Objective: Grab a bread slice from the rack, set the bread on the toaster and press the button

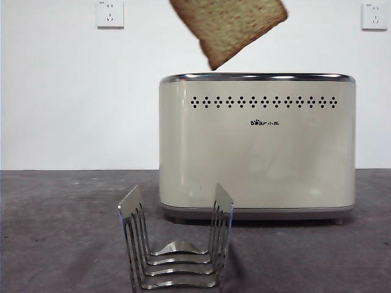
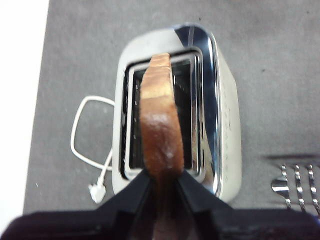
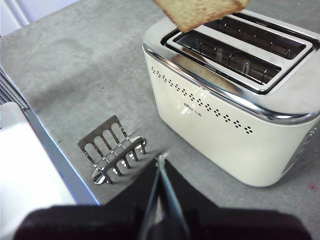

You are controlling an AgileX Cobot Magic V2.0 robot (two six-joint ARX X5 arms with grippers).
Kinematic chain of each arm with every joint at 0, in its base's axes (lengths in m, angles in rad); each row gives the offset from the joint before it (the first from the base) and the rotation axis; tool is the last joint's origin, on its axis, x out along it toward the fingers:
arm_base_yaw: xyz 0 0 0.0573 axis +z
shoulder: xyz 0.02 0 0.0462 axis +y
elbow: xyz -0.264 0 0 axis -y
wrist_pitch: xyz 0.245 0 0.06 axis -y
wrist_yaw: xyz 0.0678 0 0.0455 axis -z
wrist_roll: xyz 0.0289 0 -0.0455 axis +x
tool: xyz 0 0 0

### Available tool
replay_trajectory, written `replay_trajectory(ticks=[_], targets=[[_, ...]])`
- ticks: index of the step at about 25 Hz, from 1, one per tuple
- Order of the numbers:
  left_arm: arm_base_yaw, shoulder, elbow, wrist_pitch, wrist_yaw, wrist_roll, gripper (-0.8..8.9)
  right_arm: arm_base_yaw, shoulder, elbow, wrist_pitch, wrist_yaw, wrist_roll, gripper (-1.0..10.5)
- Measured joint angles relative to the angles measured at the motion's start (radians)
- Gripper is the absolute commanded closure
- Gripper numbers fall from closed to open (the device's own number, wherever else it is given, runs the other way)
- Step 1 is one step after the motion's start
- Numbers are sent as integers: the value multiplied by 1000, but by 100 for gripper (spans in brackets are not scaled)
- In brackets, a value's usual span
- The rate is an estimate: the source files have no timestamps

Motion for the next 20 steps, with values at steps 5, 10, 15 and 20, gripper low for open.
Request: replay_trajectory(ticks=[5,10,15,20], targets=[[-21,49,34,-12,0,19,824,0,0,0,-1,0,0,950],[-26,105,38,-55,0,26,824,0,0,0,-1,0,0,949],[-26,141,38,-42,-43,27,824,0,0,0,-2,0,0,949],[-25,177,38,-16,-76,27,824,0,0,0,-2,0,0,949]])
